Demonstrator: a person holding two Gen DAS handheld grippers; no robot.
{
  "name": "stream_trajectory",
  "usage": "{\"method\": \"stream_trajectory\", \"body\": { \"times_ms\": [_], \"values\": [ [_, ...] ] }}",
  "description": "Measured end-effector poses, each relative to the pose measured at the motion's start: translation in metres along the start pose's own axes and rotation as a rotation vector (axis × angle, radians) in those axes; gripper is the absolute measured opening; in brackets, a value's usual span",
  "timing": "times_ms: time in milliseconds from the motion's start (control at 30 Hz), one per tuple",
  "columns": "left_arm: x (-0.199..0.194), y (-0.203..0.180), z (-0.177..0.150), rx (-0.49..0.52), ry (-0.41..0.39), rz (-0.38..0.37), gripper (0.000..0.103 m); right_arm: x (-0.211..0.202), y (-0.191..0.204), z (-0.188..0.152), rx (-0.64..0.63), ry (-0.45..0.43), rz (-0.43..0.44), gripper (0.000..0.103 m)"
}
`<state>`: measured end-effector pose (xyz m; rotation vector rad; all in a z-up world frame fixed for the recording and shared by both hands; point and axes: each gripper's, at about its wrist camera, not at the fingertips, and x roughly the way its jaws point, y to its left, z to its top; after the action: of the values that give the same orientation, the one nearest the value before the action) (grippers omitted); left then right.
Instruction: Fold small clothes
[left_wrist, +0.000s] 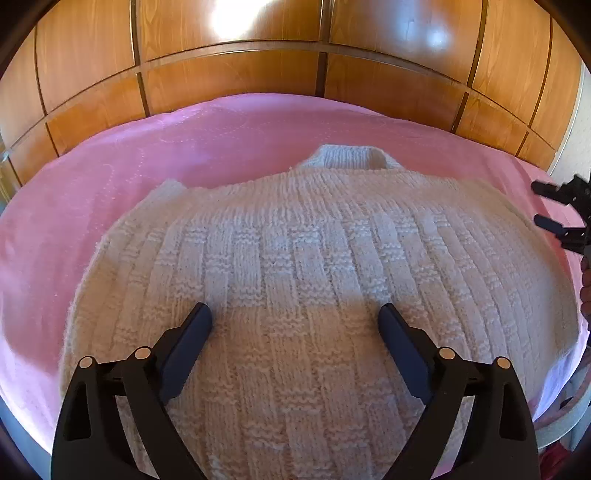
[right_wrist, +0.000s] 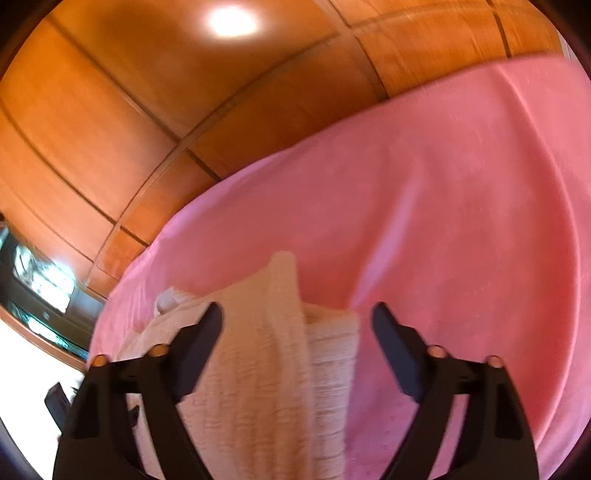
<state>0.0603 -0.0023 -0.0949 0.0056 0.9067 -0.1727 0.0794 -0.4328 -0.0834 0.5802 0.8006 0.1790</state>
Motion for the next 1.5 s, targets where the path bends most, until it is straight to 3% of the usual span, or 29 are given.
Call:
{"method": "stream_trajectory", "body": {
  "times_ms": [67, 133, 467, 533, 633, 1000, 1167, 1300, 1500],
  "values": [
    [0.0, 0.001, 0.0, -0.006, 0.003, -0.01, 0.092, 0.008, -0.002, -0.003, 0.014, 0.023, 0.003, 0.074],
    [0.001, 0.002, 0.0, -0.003, 0.007, -0.018, 0.092, 0.017, -0.004, -0.01, 0.021, 0.07, 0.032, 0.062],
    [0.003, 0.003, 0.002, -0.002, 0.02, -0.025, 0.093, -0.002, 0.006, -0.066, -0.021, 0.162, 0.128, 0.061],
    [0.001, 0.002, 0.003, 0.0, 0.019, -0.019, 0.092, -0.008, 0.008, -0.077, -0.035, 0.166, 0.126, 0.046],
    [-0.006, -0.001, 0.004, 0.009, 0.016, 0.003, 0.091, -0.009, 0.017, -0.086, -0.034, 0.162, 0.118, 0.034],
    [-0.03, 0.007, -0.005, -0.018, -0.024, 0.011, 0.091, -0.017, 0.042, -0.082, -0.043, 0.184, 0.07, 0.029],
    [-0.035, 0.014, -0.009, -0.02, -0.035, -0.008, 0.076, -0.024, 0.071, -0.077, -0.102, 0.19, 0.064, 0.028],
    [-0.04, 0.021, -0.013, -0.032, -0.032, -0.06, 0.065, -0.029, 0.099, -0.074, -0.126, 0.2, 0.11, 0.026],
    [-0.045, 0.033, -0.014, -0.058, -0.04, -0.083, 0.064, -0.02, 0.148, -0.07, -0.16, 0.209, 0.195, 0.022]
  ]
}}
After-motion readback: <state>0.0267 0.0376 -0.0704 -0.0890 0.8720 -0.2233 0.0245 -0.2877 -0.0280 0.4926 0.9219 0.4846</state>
